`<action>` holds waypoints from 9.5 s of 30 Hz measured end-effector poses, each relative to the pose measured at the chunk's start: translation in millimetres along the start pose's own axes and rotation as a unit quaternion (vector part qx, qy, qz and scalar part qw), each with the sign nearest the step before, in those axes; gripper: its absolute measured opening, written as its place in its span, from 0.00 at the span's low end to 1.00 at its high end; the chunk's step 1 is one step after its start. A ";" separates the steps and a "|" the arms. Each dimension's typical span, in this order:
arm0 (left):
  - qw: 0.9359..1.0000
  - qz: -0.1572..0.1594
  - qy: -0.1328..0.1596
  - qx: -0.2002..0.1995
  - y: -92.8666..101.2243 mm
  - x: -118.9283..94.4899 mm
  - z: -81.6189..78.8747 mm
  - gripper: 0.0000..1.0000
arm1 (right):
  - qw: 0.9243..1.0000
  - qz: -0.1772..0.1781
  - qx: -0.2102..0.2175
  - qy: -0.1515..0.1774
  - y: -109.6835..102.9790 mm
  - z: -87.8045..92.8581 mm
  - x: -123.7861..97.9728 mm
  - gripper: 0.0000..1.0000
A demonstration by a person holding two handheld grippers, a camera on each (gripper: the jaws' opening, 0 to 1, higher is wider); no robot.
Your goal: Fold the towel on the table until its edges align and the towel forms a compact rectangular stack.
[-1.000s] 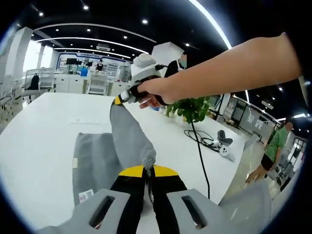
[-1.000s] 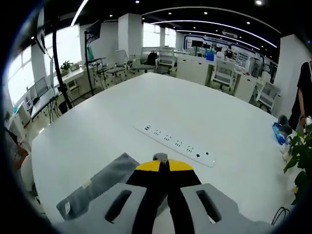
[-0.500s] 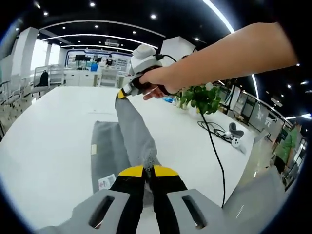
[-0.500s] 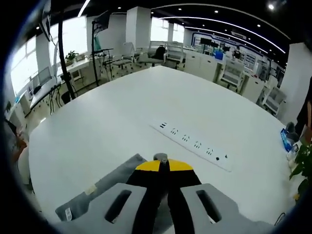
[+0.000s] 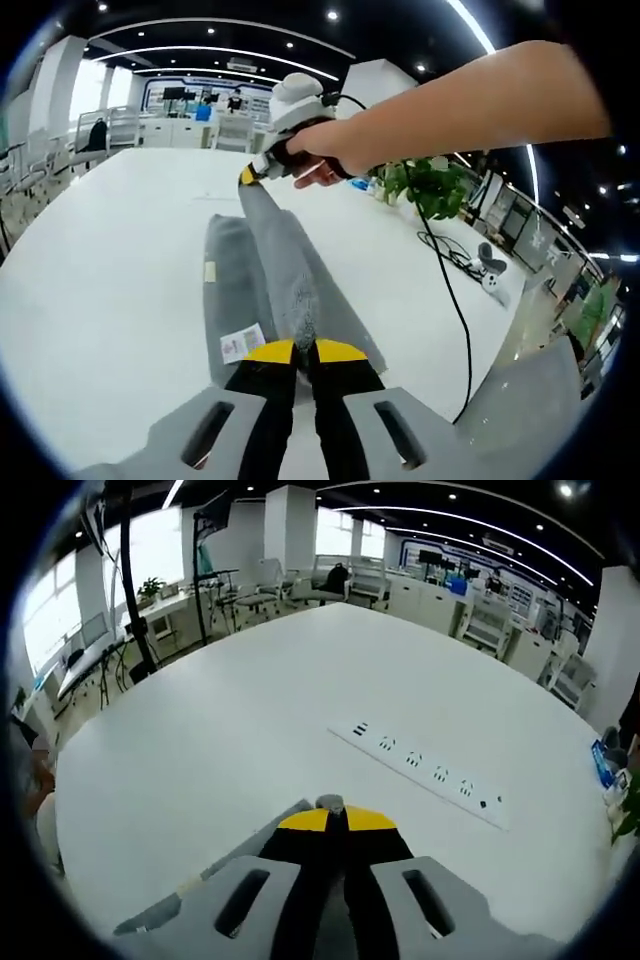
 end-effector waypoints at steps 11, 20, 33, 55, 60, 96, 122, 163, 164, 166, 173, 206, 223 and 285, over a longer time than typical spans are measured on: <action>0.999 -0.013 -0.045 -0.001 -24.6 4.8 14.8 0.06 | 1.000 0.009 -0.010 -0.023 -13.6 11.8 25.1 0.01; 0.997 -0.008 -0.076 -0.015 -32.5 4.2 27.1 0.06 | 0.999 -0.014 -0.040 -0.021 -24.0 13.6 38.3 0.04; 0.998 -0.023 -0.058 -0.002 -38.4 -8.2 18.1 0.13 | 0.999 -0.034 0.006 0.036 -17.8 9.2 32.4 0.24; 0.994 0.003 -0.081 0.080 -30.5 9.8 23.0 0.13 | 0.990 -0.114 -0.071 -0.041 -56.7 50.1 39.4 0.00; 0.992 0.006 -0.103 0.073 -37.7 14.0 30.7 0.14 | 0.984 -0.104 -0.144 -0.032 -51.7 50.6 42.5 0.00; 0.990 0.000 -0.064 0.127 -51.5 34.9 -16.6 0.15 | 0.982 -0.111 -0.119 0.094 -20.0 41.6 -46.3 0.27; 0.986 -0.021 -0.070 0.149 -75.6 82.4 -31.3 0.22 | 0.981 -0.135 -0.125 0.063 -20.8 133.8 -110.1 0.32; 0.974 0.005 -0.129 0.186 14.6 96.9 13.4 0.07 | 0.974 -0.120 -0.189 -0.037 -10.5 244.2 -168.1 0.21; 0.974 0.007 -0.128 0.187 19.7 98.4 15.0 0.07 | 0.974 -0.119 -0.189 -0.038 -9.6 245.5 -169.4 0.20; 0.974 0.009 -0.126 0.186 26.6 100.0 17.2 0.07 | 0.974 -0.116 -0.191 -0.041 -5.4 251.7 -175.6 0.20; 0.971 0.021 -0.125 0.201 54.2 105.7 24.3 0.07 | 0.976 -0.108 -0.185 -0.045 5.5 270.7 -196.3 0.19; 0.961 -0.028 -0.129 0.242 66.0 91.5 20.1 0.20 | 0.961 -0.166 -0.219 -0.024 -18.4 270.1 -236.3 0.24; 0.929 0.129 -0.125 0.324 99.3 52.4 36.8 0.19 | 0.927 -0.272 -0.259 -0.009 -64.0 289.6 -269.1 0.29; 0.916 0.117 -0.243 0.297 111.8 32.3 83.8 0.10 | 0.925 -0.266 -0.253 -0.098 -86.9 333.6 -275.8 0.06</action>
Point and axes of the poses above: the point that each gripper's makers call its tool centre point, and the gripper's own axes: x roughly forward along the fingers, y roughly to its right, z roughly out of its underside, the point moved 8 cm from there along -x, roughly backward along the fingers, and after that the axes turned 1 degree about -x, right-handed, at the moved point
